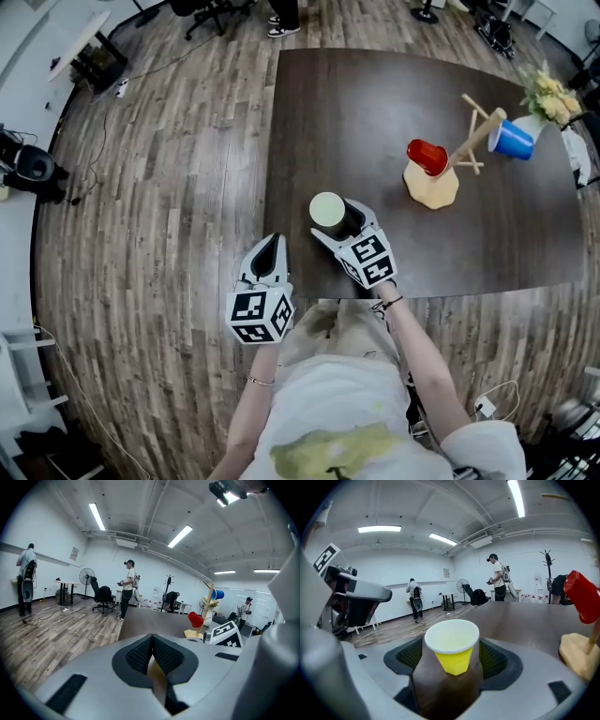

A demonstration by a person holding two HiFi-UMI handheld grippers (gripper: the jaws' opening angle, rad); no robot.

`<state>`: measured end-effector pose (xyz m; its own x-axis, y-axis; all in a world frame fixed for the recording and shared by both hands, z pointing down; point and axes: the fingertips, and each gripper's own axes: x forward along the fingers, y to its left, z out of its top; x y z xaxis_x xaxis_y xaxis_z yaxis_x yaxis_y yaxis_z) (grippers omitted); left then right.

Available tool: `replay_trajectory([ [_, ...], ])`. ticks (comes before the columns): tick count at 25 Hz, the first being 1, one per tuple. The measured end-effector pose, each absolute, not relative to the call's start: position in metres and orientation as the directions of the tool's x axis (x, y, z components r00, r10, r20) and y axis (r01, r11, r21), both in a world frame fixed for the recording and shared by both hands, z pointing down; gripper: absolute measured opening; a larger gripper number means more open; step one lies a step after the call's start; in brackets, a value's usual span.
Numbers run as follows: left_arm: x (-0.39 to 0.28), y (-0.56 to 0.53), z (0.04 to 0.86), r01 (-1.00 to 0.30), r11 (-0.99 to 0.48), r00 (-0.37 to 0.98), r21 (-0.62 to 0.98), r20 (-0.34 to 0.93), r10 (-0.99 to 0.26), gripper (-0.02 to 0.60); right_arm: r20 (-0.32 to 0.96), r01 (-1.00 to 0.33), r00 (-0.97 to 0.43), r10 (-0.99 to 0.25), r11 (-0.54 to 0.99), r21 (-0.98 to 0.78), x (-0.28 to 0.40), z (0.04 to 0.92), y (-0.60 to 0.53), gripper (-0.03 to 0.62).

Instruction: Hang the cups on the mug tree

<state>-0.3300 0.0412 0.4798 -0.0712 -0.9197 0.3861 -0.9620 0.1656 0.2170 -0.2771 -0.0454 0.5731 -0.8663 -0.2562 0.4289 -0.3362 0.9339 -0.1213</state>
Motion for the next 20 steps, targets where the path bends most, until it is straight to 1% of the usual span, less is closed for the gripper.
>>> replay_trajectory([
  [11, -0.347, 0.045, 0.484, -0.955, 0.206, -0.108, 0.212, 0.396, -0.912, 0.023, 0.445, -0.327, -0.859, -0.254, 0.941, -0.093, -0.302, 0.579, -0.055, 0.362],
  [17, -0.346, 0.040, 0.482, -0.958, 0.196, -0.102, 0.207, 0.393, -0.914, 0.023, 0.452, -0.327, -0.853, -0.259, 0.942, -0.078, -0.306, 0.576, -0.054, 0.362],
  [20, -0.344, 0.036, 0.480, -0.961, 0.188, -0.096, 0.204, 0.388, -0.916, 0.023, 0.436, -0.326, -0.864, -0.250, 0.939, -0.107, -0.306, 0.571, -0.053, 0.362],
])
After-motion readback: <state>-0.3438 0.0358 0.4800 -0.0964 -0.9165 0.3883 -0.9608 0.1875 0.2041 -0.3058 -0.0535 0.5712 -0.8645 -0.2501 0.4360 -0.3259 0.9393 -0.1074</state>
